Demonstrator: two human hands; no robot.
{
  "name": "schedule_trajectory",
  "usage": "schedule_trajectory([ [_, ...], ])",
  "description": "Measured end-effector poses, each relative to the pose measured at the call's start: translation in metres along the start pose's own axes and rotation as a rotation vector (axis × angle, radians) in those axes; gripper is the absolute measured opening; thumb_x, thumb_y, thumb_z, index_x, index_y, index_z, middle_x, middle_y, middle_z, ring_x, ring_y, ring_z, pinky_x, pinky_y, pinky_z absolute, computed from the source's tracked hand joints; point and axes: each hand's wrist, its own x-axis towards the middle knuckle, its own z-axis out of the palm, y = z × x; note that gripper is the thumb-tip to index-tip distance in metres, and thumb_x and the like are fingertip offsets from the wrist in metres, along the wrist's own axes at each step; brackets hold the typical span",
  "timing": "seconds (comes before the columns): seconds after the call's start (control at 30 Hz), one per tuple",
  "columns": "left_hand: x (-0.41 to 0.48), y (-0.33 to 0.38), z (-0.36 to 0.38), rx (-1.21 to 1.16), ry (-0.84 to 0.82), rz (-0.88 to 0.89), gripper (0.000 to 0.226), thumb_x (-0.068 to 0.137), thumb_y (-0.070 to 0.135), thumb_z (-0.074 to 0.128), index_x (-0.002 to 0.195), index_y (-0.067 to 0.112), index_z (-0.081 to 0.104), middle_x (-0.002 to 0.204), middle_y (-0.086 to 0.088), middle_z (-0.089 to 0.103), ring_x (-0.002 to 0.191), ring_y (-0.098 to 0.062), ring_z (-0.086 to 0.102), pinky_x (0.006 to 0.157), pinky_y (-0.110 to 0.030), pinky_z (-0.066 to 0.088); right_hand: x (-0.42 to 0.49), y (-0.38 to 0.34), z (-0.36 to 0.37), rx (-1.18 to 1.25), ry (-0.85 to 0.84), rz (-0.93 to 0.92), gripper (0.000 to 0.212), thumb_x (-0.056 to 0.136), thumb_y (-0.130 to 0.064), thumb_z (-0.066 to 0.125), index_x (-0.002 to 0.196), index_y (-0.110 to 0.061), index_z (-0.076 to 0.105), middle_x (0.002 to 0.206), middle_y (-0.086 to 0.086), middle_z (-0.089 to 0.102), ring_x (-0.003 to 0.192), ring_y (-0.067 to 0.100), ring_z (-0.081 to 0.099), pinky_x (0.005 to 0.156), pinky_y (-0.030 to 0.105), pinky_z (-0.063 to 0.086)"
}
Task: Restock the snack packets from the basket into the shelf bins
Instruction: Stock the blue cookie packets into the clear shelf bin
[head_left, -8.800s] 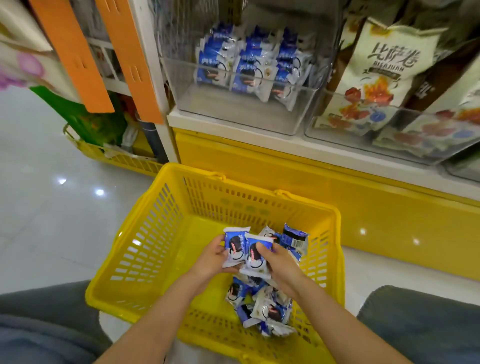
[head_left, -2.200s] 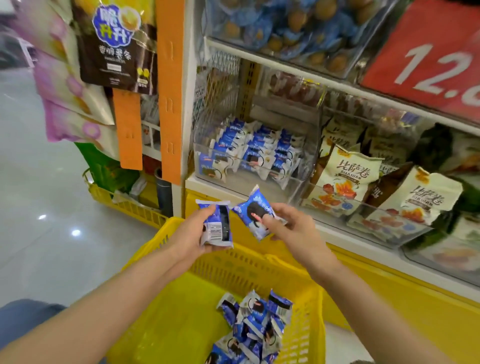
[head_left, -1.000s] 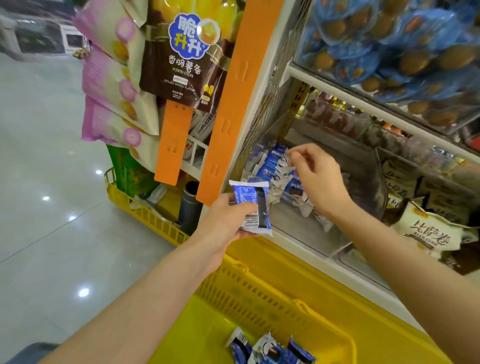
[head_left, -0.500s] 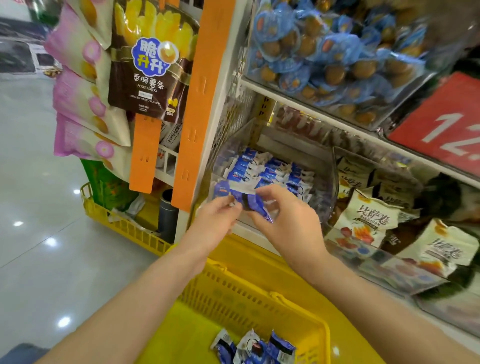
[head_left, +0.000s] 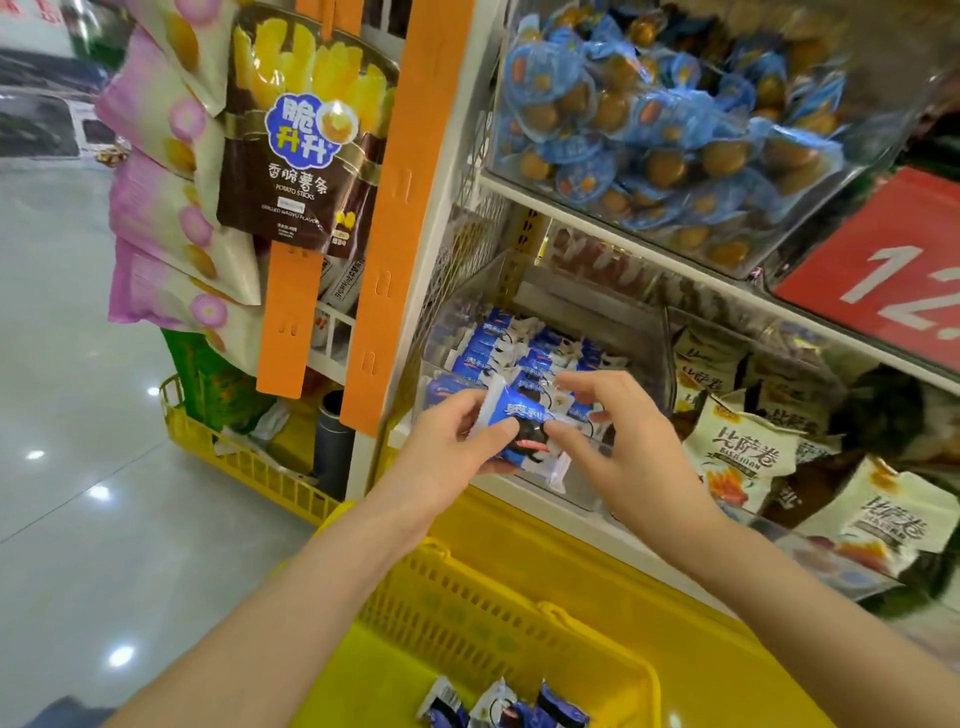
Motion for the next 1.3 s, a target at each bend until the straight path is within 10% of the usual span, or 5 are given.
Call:
schedule_trajectory([
  [0.27,0.014,-0.011,0.005,0.445,-0.009,0.259,0.025,0.09,0.016,0.058,0.101,0.037,0.052,0.095,0.018,0.059,0.092,0.007,0.057,0.068,-0.009,0.049,0.011,0.019,-0.001,0.238,-0.343,0.136,0.028,0.077,-0.033,0.072,0.104,-0.036,0.062,0.092,-0.012,0.069,0.081,0.001,0.062,0.076,0.021,0.052],
  [0.53,0.058,-0.008,-0.016,1.096,0.1,0.477,0.03,0.099,0.029,0.035,0.122,0.019,0.052,0.116,0.005,0.059,0.103,-0.011,0.052,0.087,-0.025,0.034,0.065,0.048,-0.011,0.153,0.076,0.237,0.028,0.081,-0.029,0.07,0.106,-0.026,0.058,0.093,-0.012,0.062,0.082,-0.001,0.059,0.065,0.009,0.042],
  [0.67,0.073,-0.025,-0.025,1.368,0.028,0.463,0.032,0.1,0.033,0.027,0.117,0.026,0.053,0.113,0.007,0.059,0.105,-0.011,0.048,0.097,-0.028,0.025,0.102,0.065,0.011,-0.057,-0.065,0.284,0.039,0.083,-0.031,0.069,0.119,-0.019,0.058,0.103,-0.006,0.058,0.088,0.006,0.053,0.072,0.015,0.04],
  [0.9,0.08,-0.037,-0.03,1.332,0.054,0.533,0.03,0.099,0.029,0.032,0.113,0.023,0.059,0.108,0.005,0.062,0.105,-0.014,0.049,0.097,-0.028,0.02,0.124,0.099,0.054,-0.251,-0.462,0.242,0.045,0.082,-0.027,0.071,0.121,-0.012,0.056,0.116,0.005,0.061,0.099,0.014,0.055,0.08,0.022,0.043],
  [1.3,0.084,-0.037,-0.031,1.359,0.017,0.52,0.026,0.099,0.025,0.033,0.112,0.023,0.055,0.107,0.005,0.062,0.102,-0.016,0.047,0.092,-0.031,0.022,0.116,0.1,0.059,-0.103,-0.3,0.232,0.037,0.088,-0.028,0.063,0.122,-0.013,0.057,0.115,0.002,0.062,0.101,0.013,0.057,0.088,0.025,0.045],
])
